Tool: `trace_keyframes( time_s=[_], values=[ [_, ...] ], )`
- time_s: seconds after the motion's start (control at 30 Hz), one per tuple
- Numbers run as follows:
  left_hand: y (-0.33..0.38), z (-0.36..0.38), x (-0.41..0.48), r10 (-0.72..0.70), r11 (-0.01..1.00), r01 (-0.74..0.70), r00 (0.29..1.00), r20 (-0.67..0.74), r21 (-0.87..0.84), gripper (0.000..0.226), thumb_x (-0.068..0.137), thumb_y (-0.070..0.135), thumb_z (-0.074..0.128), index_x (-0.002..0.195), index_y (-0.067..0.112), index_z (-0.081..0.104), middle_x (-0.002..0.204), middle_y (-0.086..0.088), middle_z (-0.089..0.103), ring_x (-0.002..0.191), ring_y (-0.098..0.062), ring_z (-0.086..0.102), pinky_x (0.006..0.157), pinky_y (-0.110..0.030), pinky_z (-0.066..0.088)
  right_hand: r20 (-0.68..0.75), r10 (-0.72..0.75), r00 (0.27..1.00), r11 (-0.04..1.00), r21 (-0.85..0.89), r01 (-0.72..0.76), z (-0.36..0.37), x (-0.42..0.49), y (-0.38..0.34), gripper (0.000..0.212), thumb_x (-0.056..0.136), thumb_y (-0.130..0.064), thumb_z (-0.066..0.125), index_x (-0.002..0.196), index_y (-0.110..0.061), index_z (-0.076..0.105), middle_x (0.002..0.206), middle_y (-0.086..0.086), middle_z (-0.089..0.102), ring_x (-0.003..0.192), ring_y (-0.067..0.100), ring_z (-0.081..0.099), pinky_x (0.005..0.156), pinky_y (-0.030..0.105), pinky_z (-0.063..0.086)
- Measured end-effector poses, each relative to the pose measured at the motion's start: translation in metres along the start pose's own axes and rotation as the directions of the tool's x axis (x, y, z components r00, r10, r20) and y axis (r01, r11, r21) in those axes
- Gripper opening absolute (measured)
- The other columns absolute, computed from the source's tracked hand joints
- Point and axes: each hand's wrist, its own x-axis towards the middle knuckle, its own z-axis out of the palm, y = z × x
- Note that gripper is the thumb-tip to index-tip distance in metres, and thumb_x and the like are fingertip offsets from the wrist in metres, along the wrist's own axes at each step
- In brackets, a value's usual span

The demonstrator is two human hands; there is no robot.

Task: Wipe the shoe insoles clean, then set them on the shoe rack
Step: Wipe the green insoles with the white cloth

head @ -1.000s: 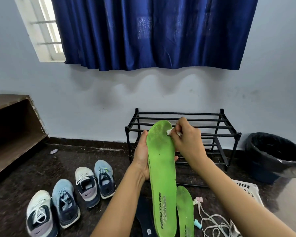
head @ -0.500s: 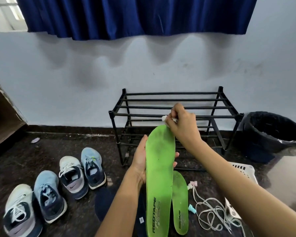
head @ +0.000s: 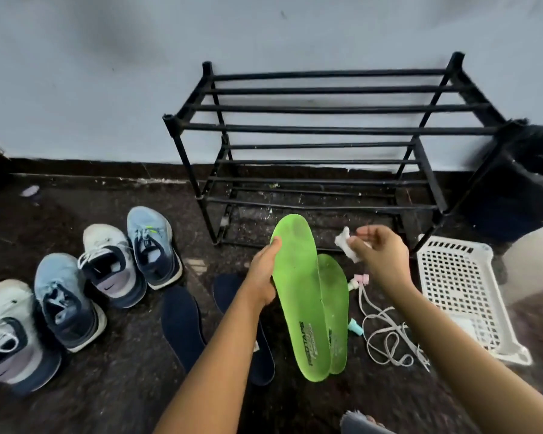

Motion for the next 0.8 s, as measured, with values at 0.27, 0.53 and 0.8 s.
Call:
trace_keyframes(
  time_s=[0.27,0.53,0.8],
  values=[
    [-0.053,-0.039,0.069,-0.005,0.986,0.046,0.968,-0.251,0.158,0.030,0.098,0.040,0.054,0.105,0.014,0.066,0.111,-0.014,0.069,0.101,-0.033,0.067,0.091,-0.054,0.053,0.101,0.271,0.957,0.961,-0.082,-0.264,0.018,-0.040,0.105,0.020,0.087,-0.026,0.064,0.072,-0.012,0.066,0.065,0.005,0.066,0.059,0.018,0.057,0.060,0.027,0.044],
    [-0.087,-0.054,0.091,0.187,0.936,-0.041,0.900,-0.394,0.350,0.032,0.093,0.014,0.064,0.125,0.017,0.063,0.113,-0.001,0.068,0.098,-0.019,0.065,0.093,-0.037,0.054,0.101,0.328,0.939,0.926,-0.230,-0.299,0.029,-0.062,0.137,0.028,0.094,-0.024,0.054,0.069,-0.010,0.054,0.056,-0.001,0.056,0.057,0.018,0.050,0.053,0.024,0.034],
    [-0.095,-0.056,0.086,0.272,0.840,-0.025,0.884,-0.379,0.542,0.057,0.089,-0.006,0.056,0.140,0.020,0.050,0.134,-0.002,0.058,0.117,-0.019,0.058,0.100,-0.029,0.046,0.193,0.376,0.906,0.922,0.024,-0.387,0.031,-0.067,0.155,0.021,0.090,-0.017,0.062,0.072,-0.007,0.056,0.063,0.006,0.060,0.054,0.015,0.062,0.051,0.022,0.046]
  ],
)
